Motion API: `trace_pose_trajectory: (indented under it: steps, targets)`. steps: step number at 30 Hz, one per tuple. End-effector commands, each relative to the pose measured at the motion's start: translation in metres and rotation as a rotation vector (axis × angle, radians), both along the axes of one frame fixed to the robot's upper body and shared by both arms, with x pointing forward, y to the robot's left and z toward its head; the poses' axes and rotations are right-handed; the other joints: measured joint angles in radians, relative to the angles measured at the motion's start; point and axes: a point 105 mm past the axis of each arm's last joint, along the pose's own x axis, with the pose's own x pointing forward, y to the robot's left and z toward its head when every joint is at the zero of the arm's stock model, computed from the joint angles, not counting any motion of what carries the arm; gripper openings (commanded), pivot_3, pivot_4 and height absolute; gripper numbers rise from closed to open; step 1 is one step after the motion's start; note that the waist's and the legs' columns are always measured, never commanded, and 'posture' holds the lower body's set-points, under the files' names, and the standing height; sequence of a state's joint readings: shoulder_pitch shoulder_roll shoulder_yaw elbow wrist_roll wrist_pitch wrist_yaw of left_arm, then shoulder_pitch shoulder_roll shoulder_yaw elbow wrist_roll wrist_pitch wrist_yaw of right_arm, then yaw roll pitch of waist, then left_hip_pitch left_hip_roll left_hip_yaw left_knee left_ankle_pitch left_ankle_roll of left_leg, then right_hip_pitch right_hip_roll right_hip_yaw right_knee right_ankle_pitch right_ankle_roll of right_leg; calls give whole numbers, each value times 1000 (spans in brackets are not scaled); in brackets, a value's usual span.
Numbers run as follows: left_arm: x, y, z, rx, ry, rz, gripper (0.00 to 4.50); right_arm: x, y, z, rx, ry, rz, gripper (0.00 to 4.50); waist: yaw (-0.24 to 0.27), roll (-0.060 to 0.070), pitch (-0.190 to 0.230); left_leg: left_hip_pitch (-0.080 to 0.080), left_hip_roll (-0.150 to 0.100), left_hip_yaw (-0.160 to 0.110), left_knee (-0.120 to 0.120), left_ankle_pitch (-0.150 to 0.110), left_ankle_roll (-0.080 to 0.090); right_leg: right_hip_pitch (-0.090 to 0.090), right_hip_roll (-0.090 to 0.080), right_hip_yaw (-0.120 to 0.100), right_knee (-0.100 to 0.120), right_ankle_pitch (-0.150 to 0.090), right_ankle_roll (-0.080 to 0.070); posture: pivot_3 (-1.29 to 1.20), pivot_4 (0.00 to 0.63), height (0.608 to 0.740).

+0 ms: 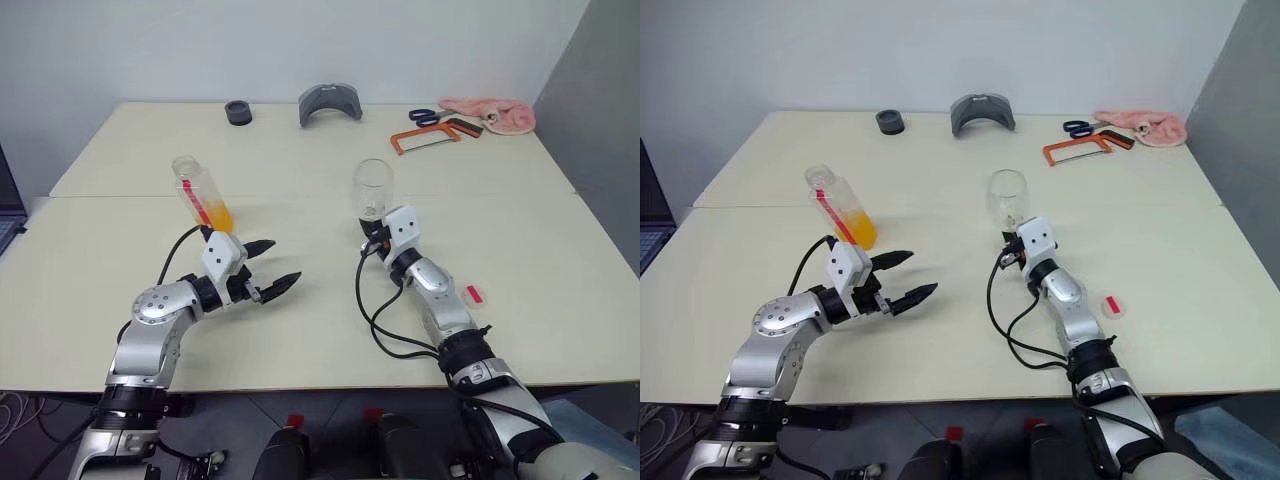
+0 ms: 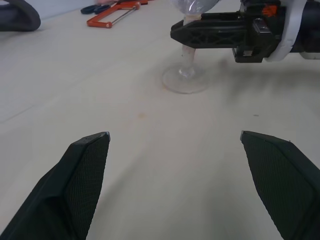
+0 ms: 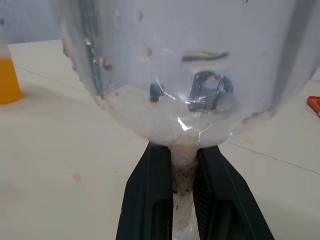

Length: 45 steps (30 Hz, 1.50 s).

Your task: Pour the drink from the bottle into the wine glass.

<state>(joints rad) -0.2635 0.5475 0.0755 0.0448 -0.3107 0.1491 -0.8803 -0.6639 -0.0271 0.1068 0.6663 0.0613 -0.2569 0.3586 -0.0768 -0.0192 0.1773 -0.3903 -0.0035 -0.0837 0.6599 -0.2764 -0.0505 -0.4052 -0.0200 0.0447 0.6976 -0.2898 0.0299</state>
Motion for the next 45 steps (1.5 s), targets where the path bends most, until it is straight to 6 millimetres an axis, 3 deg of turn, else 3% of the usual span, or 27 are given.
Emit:
trace_pose_trajectory:
  steps: [1, 7, 18, 30, 45]
  targets:
    - [-4, 11, 21, -5, -67, 43, 4500, -4, 34, 24, 43, -65, 121, 243, -8, 0, 0, 0, 0, 0, 0, 0, 0, -1, 0, 0, 0, 0, 0, 0, 150, 740]
    - [-10, 15, 31, -10, -77, 64, 4500, -5, 66, 22, 12, -30, 227, 243, -7, 1, 1, 0, 2, -2, 0, 0, 0, -1, 0, -1, 1, 0, 0, 0, 150, 740]
    - [-14, 16, 45, -31, -83, 73, 4500, -4, 67, 8, -17, -3, 238, 243, -1, 1, 1, -1, 0, -2, 0, 0, 0, 0, -2, -1, 0, 0, 0, 0, 150, 740]
    - [-11, 14, 50, -40, -105, 72, 4500, -4, 66, 12, 14, -4, 235, 4458, -5, 1, 1, -1, 0, -2, 0, 0, 0, -1, -1, -1, 0, 0, 0, 0, 150, 740]
    - [-12, 13, 63, -160, -143, 94, 4500, -16, 58, 1, -32, -9, 302, 4458, -4, 1, 1, -1, 0, -2, 0, 0, 0, -1, -2, -1, 0, 0, 0, 0, 150, 740]
